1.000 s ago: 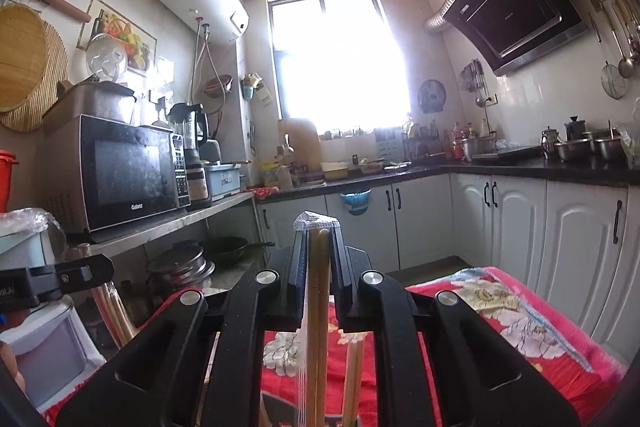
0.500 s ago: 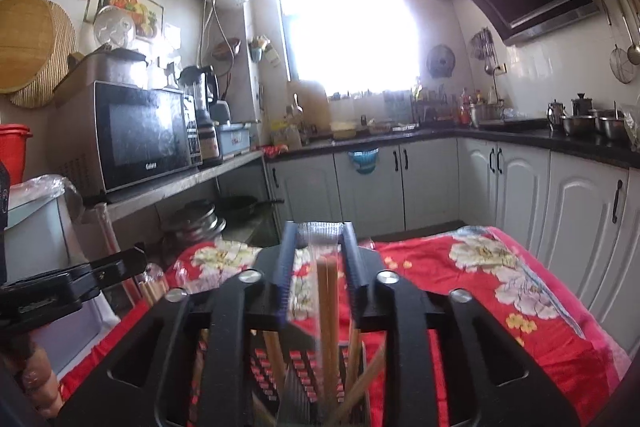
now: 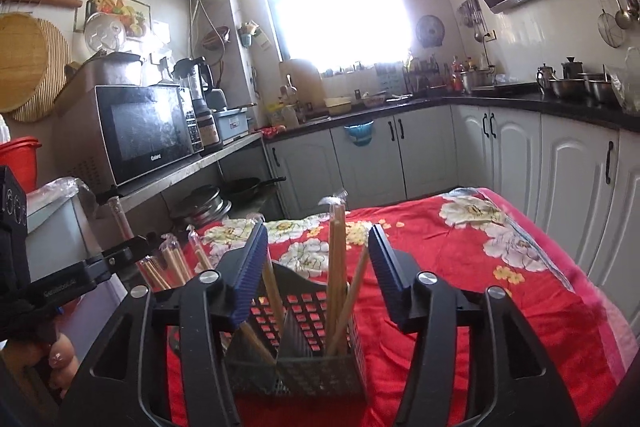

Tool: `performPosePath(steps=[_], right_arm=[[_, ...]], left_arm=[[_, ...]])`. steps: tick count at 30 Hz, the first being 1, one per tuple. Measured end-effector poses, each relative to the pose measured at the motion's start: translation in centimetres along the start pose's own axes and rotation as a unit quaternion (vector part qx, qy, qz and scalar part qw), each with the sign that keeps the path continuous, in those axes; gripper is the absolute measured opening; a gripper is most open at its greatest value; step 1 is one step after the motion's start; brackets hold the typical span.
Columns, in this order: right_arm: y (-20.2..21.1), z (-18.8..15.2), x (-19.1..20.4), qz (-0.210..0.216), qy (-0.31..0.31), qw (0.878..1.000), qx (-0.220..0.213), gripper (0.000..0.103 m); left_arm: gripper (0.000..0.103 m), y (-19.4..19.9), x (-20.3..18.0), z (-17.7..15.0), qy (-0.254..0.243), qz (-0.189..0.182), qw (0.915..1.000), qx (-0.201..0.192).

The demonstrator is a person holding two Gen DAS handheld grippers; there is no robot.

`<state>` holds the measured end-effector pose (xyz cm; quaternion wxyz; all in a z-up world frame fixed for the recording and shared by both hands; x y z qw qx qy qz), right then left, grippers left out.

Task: Organize utensils
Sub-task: 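Open both grippers to release the chopsticks into the caddy, then pull both grippers back from the caddy toward the loose chopsticks on the cloth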

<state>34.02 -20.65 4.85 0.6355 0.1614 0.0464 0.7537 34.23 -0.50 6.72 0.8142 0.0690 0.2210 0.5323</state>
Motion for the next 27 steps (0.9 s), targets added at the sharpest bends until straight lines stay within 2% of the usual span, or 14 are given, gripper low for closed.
performPosePath(steps=[2, 6, 8, 12, 17, 19, 27], right_arm=[[0.6, -0.3, -0.1, 0.001, -0.002, 1.0, 0.004, 0.058], [1.9, -1.0, -0.3, 0.005, -0.008, 1.0, 0.009, 0.063], [2.6, -1.0, -0.1, 0.008, -0.009, 1.0, 0.007, 0.067], [3.5, -1.1, 0.4, 0.007, 0.001, 1.0, 0.006, 0.07], [4.7, -1.4, 1.1, 0.007, 0.014, 1.0, 0.002, 0.073], [5.1, -1.6, 1.1, 0.007, 0.016, 1.0, 0.003, 0.074], [6.3, -2.9, 0.9, 0.003, 0.017, 1.0, 0.017, 0.078]], left_arm=[[0.025, 0.3, 0.0, -0.2, 0.0, 0.0, 1.0, 0.002], [0.032, 0.6, 0.1, -0.8, 0.01, -0.005, 0.9999, 0.011], [0.039, 0.9, 0.0, -1.1, 0.009, -0.005, 0.9999, 0.012], [0.046, 1.5, -0.3, -1.4, 0.007, -0.007, 0.9999, 0.013], [0.065, 2.5, -0.6, -2.1, 0.001, -0.007, 0.9997, 0.024], [0.067, 3.0, -0.7, -2.3, -0.004, -0.004, 0.9997, 0.025], [0.089, 5.0, -0.3, -3.8, 0.005, 0.001, 0.9996, 0.028]])
Point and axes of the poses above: each gripper's, at about its wrist camera, not at the fingertips, and y roughly against the way its jaws point, x to its left, z to its top, the point moved 10 cm from there along -y, roughly the way its jaws point, and after that the axes turned 8 degrees about -z, right-handed, at the moved point
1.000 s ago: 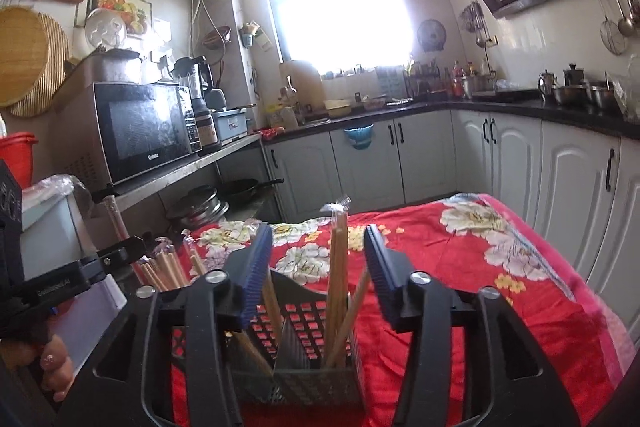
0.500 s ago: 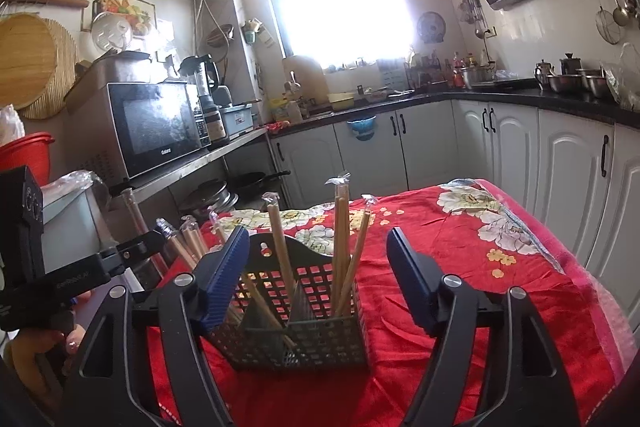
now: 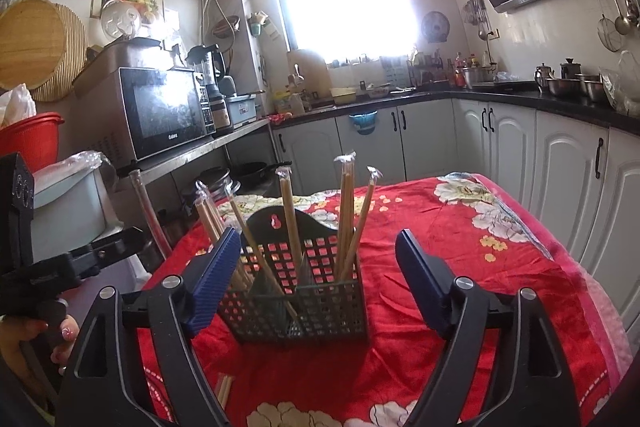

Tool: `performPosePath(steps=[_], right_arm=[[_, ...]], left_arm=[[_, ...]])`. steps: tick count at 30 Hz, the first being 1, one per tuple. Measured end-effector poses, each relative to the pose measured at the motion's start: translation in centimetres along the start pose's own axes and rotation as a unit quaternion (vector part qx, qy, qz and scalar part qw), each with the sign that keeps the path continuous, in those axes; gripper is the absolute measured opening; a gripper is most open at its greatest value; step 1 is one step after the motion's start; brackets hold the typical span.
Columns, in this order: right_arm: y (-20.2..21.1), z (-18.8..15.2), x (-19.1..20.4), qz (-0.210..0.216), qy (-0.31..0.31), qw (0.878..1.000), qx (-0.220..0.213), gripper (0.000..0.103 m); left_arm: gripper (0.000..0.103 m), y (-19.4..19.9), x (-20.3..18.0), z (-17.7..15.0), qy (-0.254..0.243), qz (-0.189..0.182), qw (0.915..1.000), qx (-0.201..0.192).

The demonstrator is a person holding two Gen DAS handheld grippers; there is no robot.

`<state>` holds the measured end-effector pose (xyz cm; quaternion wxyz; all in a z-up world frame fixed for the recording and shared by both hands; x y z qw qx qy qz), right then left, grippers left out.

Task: Organize utensils
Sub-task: 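Pull both grippers back from the caddy toward the loose chopsticks on the cloth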

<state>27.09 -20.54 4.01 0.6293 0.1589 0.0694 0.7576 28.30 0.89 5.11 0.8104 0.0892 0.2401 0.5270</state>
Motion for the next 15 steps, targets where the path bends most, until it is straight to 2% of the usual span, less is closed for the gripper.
performPosePath(steps=[2, 15], right_arm=[[0.4, -0.3, 0.0, -0.001, 0.001, 1.0, 0.002, 0.078], [1.7, -2.3, 0.1, -0.004, 0.015, 1.0, 0.019, 0.08]], left_arm=[[0.092, 0.3, 0.2, -0.6, 0.003, -0.001, 1.0, 0.002], [0.092, 1.2, 0.4, -3.5, 0.014, 0.002, 0.9997, 0.021]])
Point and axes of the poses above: each gripper's, at about its wrist camera, not at the fingertips, and y roughly against the way its jaws point, x to its left, z to its top, the point moved 10 cm from there along -y, roughly the way its jaws point, and after that the axes turned 8 degrees about -z, right-handed, at the moved point
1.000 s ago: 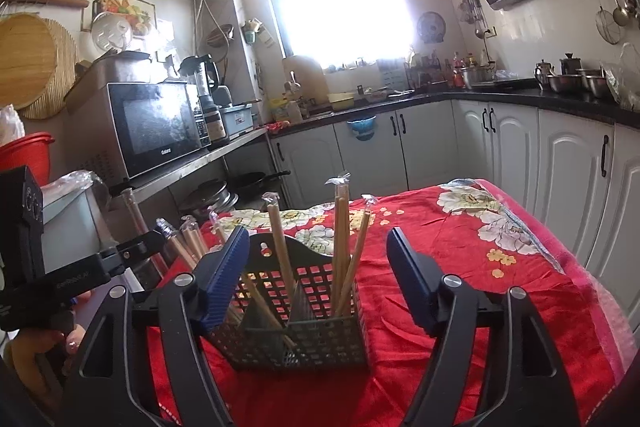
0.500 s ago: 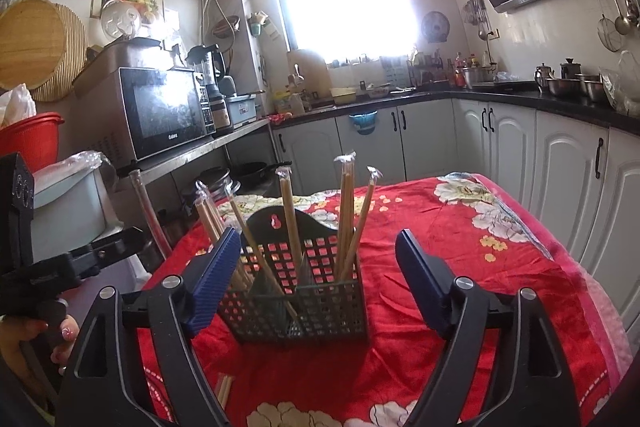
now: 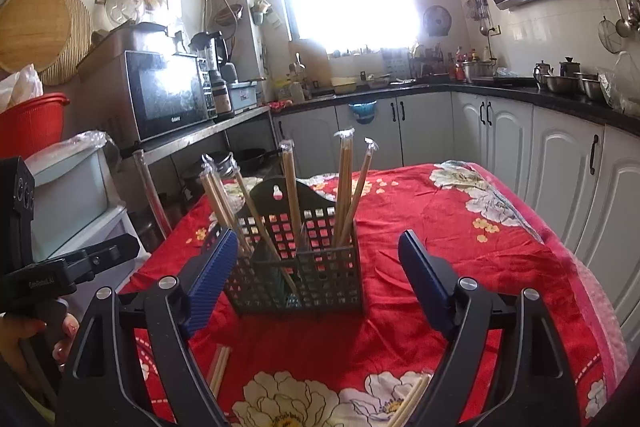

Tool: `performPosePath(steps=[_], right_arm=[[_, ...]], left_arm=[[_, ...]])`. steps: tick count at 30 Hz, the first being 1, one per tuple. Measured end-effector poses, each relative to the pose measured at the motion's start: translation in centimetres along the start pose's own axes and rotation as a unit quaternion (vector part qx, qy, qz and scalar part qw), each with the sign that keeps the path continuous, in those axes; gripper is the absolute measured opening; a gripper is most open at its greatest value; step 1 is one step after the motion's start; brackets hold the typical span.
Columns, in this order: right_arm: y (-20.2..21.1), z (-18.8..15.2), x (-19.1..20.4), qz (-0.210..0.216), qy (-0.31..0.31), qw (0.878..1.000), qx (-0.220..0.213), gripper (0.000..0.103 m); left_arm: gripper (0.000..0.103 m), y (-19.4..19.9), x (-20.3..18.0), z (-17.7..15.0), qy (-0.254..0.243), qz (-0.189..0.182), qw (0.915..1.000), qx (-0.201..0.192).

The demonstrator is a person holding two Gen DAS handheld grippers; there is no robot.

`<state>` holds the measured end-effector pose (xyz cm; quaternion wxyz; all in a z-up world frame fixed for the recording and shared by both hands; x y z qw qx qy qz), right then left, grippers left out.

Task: Organize utensils
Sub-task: 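Pull both grippers back from the caddy toward the loose chopsticks on the cloth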

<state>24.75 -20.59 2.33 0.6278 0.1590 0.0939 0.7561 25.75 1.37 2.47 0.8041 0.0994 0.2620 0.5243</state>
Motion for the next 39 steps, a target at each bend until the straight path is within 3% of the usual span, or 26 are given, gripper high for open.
performPosePath(steps=[22, 39], right_arm=[[0.9, -4.0, -2.6, -0.009, 0.013, 0.999, 0.048, 0.081], [-0.7, -8.3, -6.1, -0.03, -0.01, 0.992, 0.119, 0.083]], left_arm=[[0.092, -1.3, -0.5, -4.2, 0.008, 0.012, 0.9989, 0.044], [0.092, -3.9, -0.5, -7.7, 0.023, 0.02, 0.9951, 0.094]])
Point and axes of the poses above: each gripper's, at about its wrist camera, not at the fingertips, and y roughly against the way its jaws point, x to its left, z to its top, the point moved 10 cm from there along -y, roughly the way its jaws point, and after that the axes turned 8 degrees about -z, right-handed, at the moved point
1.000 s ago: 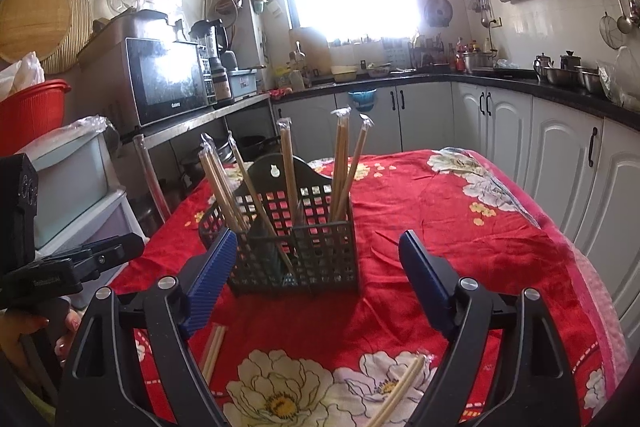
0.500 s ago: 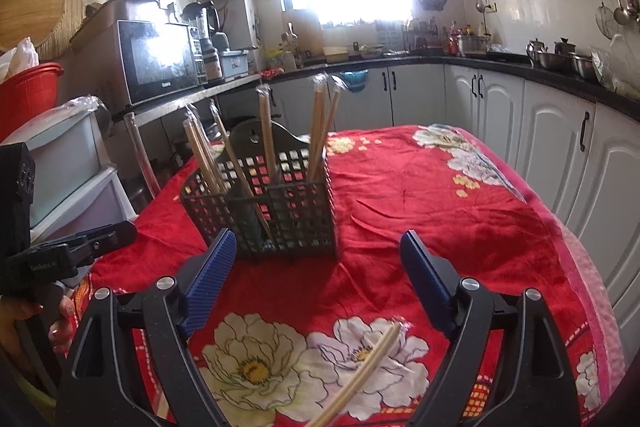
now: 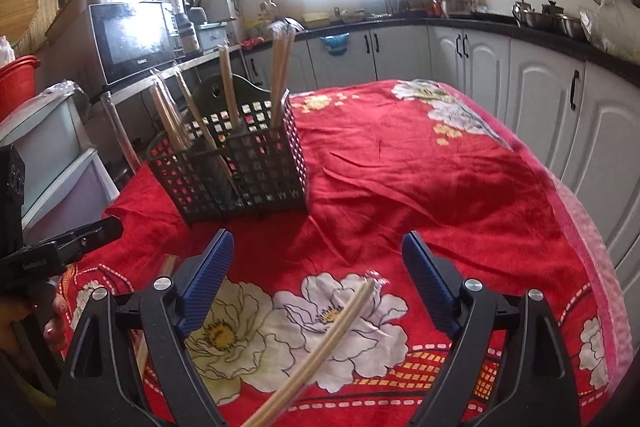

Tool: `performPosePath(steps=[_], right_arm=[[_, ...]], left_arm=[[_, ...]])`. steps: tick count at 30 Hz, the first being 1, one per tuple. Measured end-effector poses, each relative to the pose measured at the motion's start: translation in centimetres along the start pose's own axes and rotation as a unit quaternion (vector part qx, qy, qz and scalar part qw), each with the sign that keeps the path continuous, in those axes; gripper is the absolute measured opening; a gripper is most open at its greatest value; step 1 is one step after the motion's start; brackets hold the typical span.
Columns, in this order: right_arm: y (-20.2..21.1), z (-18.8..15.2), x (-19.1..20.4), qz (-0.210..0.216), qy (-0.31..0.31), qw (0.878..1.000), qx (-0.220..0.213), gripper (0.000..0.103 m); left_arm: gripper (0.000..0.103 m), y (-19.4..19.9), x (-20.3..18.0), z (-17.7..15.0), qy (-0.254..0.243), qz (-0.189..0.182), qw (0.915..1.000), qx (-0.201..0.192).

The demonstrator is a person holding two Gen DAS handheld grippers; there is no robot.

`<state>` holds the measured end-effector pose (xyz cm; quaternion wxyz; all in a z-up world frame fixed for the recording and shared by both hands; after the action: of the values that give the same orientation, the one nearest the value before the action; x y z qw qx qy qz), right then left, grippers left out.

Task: Organize utensils
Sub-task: 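Pull both grippers back from the caddy toward the loose chopsticks on the cloth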

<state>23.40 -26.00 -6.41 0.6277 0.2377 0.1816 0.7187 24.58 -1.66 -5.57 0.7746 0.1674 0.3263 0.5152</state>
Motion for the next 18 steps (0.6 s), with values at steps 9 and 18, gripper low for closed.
performPosePath(steps=[9, 18], right_arm=[[-1.5, -1.6, -0.9, 0.003, -0.008, 0.999, 0.037, 0.084], [-3.4, -3.6, -1.4, 0.001, -0.013, 0.996, 0.087, 0.084]], left_arm=[[0.092, -2.6, 0.6, -2.2, 0.017, -0.007, 0.9989, 0.042], [0.092, -4.7, 0.9, -3.7, 0.023, -0.008, 0.9971, 0.073]])
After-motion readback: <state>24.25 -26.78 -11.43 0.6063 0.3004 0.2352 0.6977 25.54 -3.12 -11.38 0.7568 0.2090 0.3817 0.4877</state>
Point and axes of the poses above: each gripper's, at about its wrist camera, not at the fingertips, and y roughly against the way its jaws point, x to its left, z to its top, the point moved 10 cm from there along -y, roughly the way its jaws point, and after that the axes turned 8 degrees about -z, right-handed, at the moved point
